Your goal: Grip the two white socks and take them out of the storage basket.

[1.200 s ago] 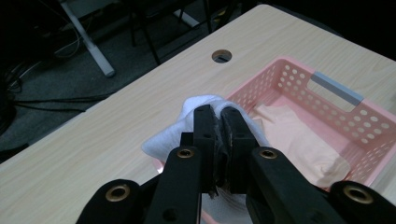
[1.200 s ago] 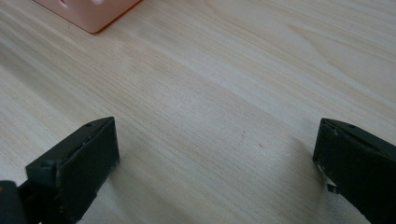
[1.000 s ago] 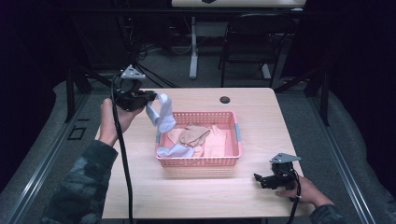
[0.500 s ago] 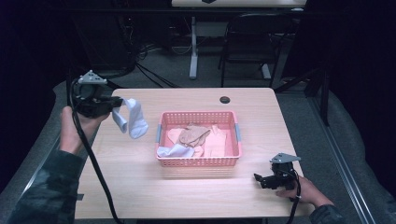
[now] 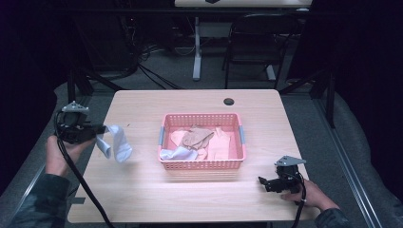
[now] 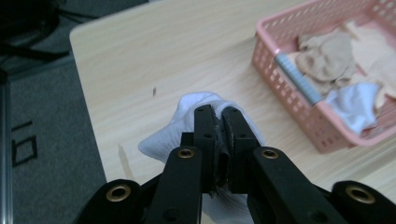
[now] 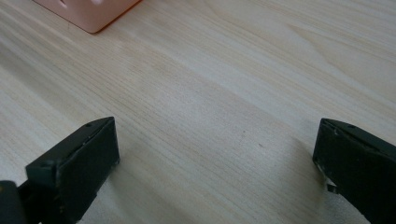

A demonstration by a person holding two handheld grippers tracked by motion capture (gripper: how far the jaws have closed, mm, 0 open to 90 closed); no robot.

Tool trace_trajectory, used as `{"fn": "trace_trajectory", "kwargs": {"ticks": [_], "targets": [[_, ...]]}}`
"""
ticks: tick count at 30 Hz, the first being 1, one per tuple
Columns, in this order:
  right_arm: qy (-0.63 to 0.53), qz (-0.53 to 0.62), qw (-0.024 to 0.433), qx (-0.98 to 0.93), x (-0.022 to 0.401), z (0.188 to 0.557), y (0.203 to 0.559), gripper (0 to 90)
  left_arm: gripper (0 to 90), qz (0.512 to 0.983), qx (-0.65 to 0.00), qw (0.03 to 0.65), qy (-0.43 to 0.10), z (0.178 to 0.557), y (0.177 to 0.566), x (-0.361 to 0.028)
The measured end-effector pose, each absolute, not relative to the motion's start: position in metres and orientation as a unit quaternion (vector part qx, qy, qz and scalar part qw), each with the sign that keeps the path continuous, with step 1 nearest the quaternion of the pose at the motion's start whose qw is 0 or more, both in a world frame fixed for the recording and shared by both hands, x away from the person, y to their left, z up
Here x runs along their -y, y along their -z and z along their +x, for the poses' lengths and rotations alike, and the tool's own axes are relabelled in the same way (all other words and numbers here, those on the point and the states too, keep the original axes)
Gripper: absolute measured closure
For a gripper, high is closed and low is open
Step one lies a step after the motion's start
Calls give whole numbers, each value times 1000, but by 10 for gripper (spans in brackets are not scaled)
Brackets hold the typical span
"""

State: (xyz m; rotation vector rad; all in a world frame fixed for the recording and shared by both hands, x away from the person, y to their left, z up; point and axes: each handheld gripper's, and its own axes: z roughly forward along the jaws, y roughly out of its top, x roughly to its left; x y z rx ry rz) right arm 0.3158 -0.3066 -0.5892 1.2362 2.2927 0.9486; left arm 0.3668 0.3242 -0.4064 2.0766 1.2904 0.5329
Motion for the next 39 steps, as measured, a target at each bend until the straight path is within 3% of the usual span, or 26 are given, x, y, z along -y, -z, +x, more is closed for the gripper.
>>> {"fn": "trace_trajectory", "kwargs": {"ticks": [8, 10, 15, 20, 23, 24, 25, 26, 27, 28, 29, 30, 33, 39], "targets": [[-337, 439, 184, -812, 306, 316, 589, 0, 849, 785, -532, 274, -159, 377, 463, -340], [-336, 438, 184, -813, 307, 316, 589, 0, 792, 787, -542, 258, -145, 381, 482, -339], [-337, 439, 183, -812, 306, 316, 589, 0, 780, 790, -558, 226, -118, 389, 529, -330], [-336, 439, 184, -813, 307, 316, 589, 0, 741, 789, -567, 213, -101, 393, 548, -326], [-336, 439, 184, -813, 307, 316, 589, 0, 614, 781, -577, 221, -92, 393, 553, -328], [-336, 439, 184, -813, 307, 316, 589, 0, 614, 779, -578, 223, -94, 392, 552, -329], [-336, 439, 184, -813, 307, 316, 589, 0, 505, 780, -577, 224, -95, 391, 550, -330], [-336, 439, 184, -813, 307, 316, 589, 0, 505, 776, -579, 229, -97, 389, 547, -332], [-336, 439, 184, -813, 307, 316, 589, 0, 368, 772, -582, 232, -105, 387, 544, -333], [-336, 439, 184, -813, 307, 316, 589, 0, 368, 770, -581, 238, -111, 384, 539, -335], [-336, 439, 184, -813, 307, 316, 589, 0, 291, 766, -582, 247, -112, 382, 535, -336], [-336, 439, 184, -813, 307, 316, 589, 0, 291, 766, -580, 252, -117, 380, 532, -336], [-336, 439, 184, -813, 307, 316, 589, 0, 180, 764, -573, 273, -117, 373, 518, -335], [-336, 439, 184, -813, 307, 316, 589, 0, 115, 779, -531, 314, -115, 367, 484, -313]]}}
